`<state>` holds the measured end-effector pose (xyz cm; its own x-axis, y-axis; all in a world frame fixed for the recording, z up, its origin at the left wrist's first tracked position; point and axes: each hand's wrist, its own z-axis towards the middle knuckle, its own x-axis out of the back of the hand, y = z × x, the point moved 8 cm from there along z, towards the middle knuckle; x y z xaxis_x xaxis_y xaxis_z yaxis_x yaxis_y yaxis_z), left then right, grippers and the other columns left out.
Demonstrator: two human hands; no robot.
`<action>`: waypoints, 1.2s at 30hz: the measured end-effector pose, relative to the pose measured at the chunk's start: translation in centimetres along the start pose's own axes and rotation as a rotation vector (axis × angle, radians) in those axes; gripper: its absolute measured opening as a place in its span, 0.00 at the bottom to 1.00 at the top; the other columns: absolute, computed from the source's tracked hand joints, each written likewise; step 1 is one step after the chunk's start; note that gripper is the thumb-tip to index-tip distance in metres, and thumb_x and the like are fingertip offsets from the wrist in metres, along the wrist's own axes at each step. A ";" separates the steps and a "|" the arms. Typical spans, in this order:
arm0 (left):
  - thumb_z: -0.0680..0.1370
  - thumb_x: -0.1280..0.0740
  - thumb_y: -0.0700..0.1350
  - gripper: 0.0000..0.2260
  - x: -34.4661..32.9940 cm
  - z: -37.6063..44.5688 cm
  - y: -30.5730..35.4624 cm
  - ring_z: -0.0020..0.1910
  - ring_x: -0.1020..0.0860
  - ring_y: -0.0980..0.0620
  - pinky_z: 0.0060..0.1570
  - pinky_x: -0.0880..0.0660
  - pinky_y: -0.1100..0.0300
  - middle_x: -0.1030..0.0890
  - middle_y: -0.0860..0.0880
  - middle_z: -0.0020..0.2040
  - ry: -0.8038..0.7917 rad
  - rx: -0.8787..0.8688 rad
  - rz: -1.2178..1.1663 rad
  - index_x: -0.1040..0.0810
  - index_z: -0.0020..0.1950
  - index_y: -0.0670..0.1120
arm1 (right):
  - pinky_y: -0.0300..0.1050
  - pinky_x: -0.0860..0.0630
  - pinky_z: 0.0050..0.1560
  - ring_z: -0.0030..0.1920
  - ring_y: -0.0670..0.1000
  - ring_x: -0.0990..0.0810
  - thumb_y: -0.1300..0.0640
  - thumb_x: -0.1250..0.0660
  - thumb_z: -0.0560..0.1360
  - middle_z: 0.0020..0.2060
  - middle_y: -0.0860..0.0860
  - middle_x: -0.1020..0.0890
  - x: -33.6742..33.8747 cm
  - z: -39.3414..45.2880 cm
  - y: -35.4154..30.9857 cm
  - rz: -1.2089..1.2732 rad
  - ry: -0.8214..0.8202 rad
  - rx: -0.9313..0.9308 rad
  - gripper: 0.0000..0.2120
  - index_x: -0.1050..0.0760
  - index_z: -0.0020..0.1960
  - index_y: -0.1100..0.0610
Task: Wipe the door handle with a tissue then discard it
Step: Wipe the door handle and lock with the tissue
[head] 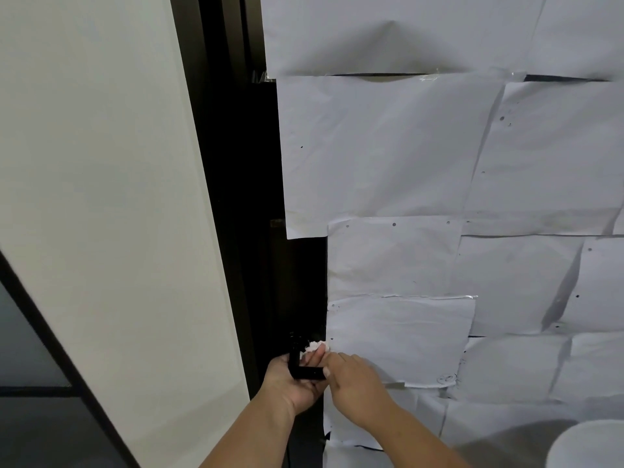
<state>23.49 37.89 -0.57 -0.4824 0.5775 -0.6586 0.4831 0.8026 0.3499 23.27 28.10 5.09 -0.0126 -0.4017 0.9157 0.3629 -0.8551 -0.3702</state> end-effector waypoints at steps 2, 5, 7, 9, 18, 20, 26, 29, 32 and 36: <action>0.81 0.41 0.48 0.14 0.2 0.1 0.3 0.45 0.18 0.41 0.40 0.24 0.47 0.16 0.39 0.50 0.037 -0.009 0.030 0.23 0.51 0.38 | 0.51 0.29 0.47 0.46 0.53 0.29 0.51 0.50 0.80 0.50 0.51 0.22 0.1 -0.1 -0.1 -0.001 -0.002 0.004 0.12 0.30 0.54 0.53; 0.80 0.38 0.48 0.12 1.1 0.3 0.9 0.44 0.18 0.44 0.39 0.25 0.52 0.16 0.41 0.45 0.095 -0.052 0.099 0.22 0.50 0.39 | 0.50 0.30 0.47 0.44 0.51 0.32 0.52 0.50 0.80 0.49 0.51 0.23 0.2 -0.2 0.0 0.012 -0.004 0.002 0.11 0.30 0.53 0.54; 0.79 0.37 0.46 0.11 1.7 0.5 1.3 0.42 0.19 0.45 0.40 0.26 0.52 0.18 0.43 0.41 0.121 -0.101 0.125 0.21 0.51 0.39 | 0.51 0.29 0.48 0.46 0.53 0.29 0.52 0.50 0.80 0.49 0.51 0.22 0.1 -0.2 0.0 0.020 -0.011 0.003 0.11 0.30 0.54 0.53; 0.78 0.35 0.43 0.10 2.1 0.3 2.0 0.41 0.19 0.46 0.42 0.25 0.53 0.19 0.43 0.40 0.158 -0.176 0.138 0.22 0.56 0.38 | 0.51 0.29 0.48 0.48 0.53 0.28 0.52 0.49 0.80 0.50 0.51 0.22 0.0 -0.1 0.1 0.027 -0.021 -0.003 0.12 0.30 0.55 0.53; 0.75 0.28 0.42 0.09 3.7 -3.3 5.4 0.46 0.19 0.47 0.50 0.23 0.55 0.16 0.46 0.44 0.396 -0.737 0.522 0.17 0.54 0.42 | 0.48 0.29 0.47 0.45 0.52 0.28 0.53 0.49 0.81 0.46 0.51 0.23 -0.2 0.1 0.2 0.038 -0.074 -0.020 0.11 0.29 0.53 0.55; 0.76 0.30 0.46 0.09 2.8 -5.3 6.2 0.39 0.20 0.53 0.40 0.27 0.64 0.16 0.50 0.39 0.457 -0.942 0.822 0.16 0.53 0.44 | 0.47 0.29 0.48 0.46 0.52 0.27 0.51 0.49 0.81 0.44 0.50 0.26 -0.1 0.2 0.4 0.046 -0.083 -0.029 0.13 0.29 0.52 0.56; 0.77 0.32 0.44 0.05 -3.6 -8.8 7.4 0.42 0.24 0.61 0.41 0.29 0.75 0.23 0.59 0.46 0.364 -1.448 1.484 0.18 0.51 0.47 | 0.47 0.31 0.42 0.43 0.53 0.29 0.49 0.50 0.81 0.41 0.52 0.27 0.6 -0.3 0.2 -0.054 0.012 -0.015 0.16 0.27 0.52 0.56; 0.68 0.23 0.43 0.05 -6.4 -7.4 7.1 0.40 0.24 0.55 0.32 0.24 0.64 0.23 0.54 0.43 0.281 -1.542 1.975 0.16 0.41 0.49 | 0.46 0.35 0.42 0.43 0.52 0.33 0.47 0.52 0.81 0.41 0.52 0.28 0.6 -0.6 0.5 -0.077 0.025 -0.016 0.17 0.27 0.55 0.53; 0.57 0.17 0.43 0.13 -7.7 -6.2 6.0 0.37 0.26 0.54 0.27 0.25 0.64 0.25 0.52 0.39 0.265 -1.429 2.336 0.17 0.35 0.49 | 0.45 0.36 0.41 0.43 0.52 0.33 0.46 0.52 0.81 0.40 0.50 0.31 0.4 -0.6 0.7 -0.033 0.013 -0.016 0.17 0.28 0.54 0.54; 0.67 0.25 0.38 0.12 -8.3 -5.3 3.6 0.51 0.28 0.48 0.46 0.24 0.55 0.27 0.48 0.51 0.147 -1.324 2.678 0.18 0.49 0.45 | 0.46 0.37 0.40 0.41 0.53 0.32 0.47 0.50 0.81 0.38 0.51 0.31 0.3 -0.3 0.9 -0.017 0.009 -0.017 0.16 0.29 0.50 0.56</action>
<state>25.43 36.78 9.71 -0.2485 -0.1541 0.9563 -0.3739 -0.8955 -0.2415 23.30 27.13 4.97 -0.0273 -0.3902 0.9203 0.3470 -0.8671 -0.3573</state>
